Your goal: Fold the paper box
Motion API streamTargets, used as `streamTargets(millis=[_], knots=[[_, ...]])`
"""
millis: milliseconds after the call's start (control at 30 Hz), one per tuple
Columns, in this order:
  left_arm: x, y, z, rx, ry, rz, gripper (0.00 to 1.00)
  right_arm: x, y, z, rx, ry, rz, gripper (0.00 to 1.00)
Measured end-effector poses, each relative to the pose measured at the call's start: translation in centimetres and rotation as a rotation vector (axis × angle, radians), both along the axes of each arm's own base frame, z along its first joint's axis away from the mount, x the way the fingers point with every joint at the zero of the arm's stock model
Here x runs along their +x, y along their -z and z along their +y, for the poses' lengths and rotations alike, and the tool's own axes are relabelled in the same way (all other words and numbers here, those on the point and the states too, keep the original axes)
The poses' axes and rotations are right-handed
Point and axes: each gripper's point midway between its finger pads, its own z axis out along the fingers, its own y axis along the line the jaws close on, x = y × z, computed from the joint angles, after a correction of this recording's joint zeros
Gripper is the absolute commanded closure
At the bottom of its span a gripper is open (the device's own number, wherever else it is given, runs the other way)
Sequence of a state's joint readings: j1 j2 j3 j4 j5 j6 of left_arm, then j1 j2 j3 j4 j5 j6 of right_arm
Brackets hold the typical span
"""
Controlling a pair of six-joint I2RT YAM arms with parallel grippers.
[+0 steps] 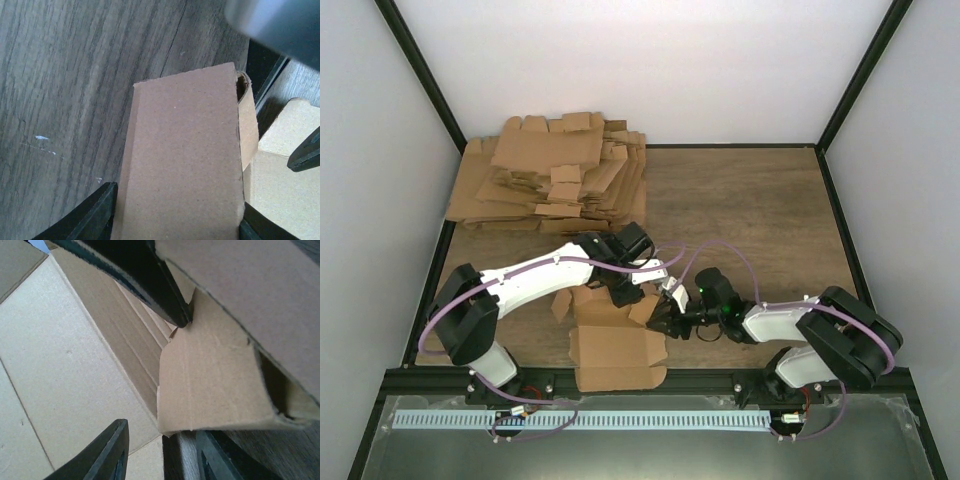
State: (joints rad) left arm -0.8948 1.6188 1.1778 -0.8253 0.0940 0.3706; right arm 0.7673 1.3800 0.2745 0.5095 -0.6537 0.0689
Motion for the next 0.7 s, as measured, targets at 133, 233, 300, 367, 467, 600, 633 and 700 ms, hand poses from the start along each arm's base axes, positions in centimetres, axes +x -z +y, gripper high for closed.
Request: streamTargets(millis=[133, 233, 300, 367, 467, 600, 633, 700], knots=[[0.1, 0.0, 0.0, 0.001, -0.004, -0.005, 0.5, 0.3, 0.0, 0.0, -0.002, 0.023, 0.005, 0.62], [0.3, 0.0, 0.0, 0.0, -0.009, -0.014, 0.5, 0.8, 0.1, 0.0, -0.006, 0.051, 0.006, 0.64], [0.4, -0.1, 0.0, 0.0, -0.014, -0.019, 0.5, 1.1, 0.2, 0.0, -0.01, 0.072, 0.005, 0.64], [0.6, -0.1, -0.1, -0.001, -0.018, -0.023, 0.5, 1.5, 0.2, 0.0, -0.012, 0.097, 0.004, 0.64], [0.7, -0.1, -0.2, -0.006, -0.031, -0.026, 0.5, 2.3, 0.2, -0.2, -0.019, 0.156, 0.011, 0.64], [1.3, 0.1, -0.5, -0.008, -0.059, -0.035, 0.5, 3.4, 0.3, -0.5, -0.026, 0.239, 0.026, 0.64], [1.4, 0.1, -0.6, -0.01, -0.064, -0.036, 0.5, 3.8, 0.3, -0.6, -0.029, 0.266, 0.028, 0.64], [1.5, 0.2, -0.7, -0.013, -0.072, -0.036, 0.5, 4.5, 0.4, -0.9, -0.033, 0.314, 0.027, 0.64]])
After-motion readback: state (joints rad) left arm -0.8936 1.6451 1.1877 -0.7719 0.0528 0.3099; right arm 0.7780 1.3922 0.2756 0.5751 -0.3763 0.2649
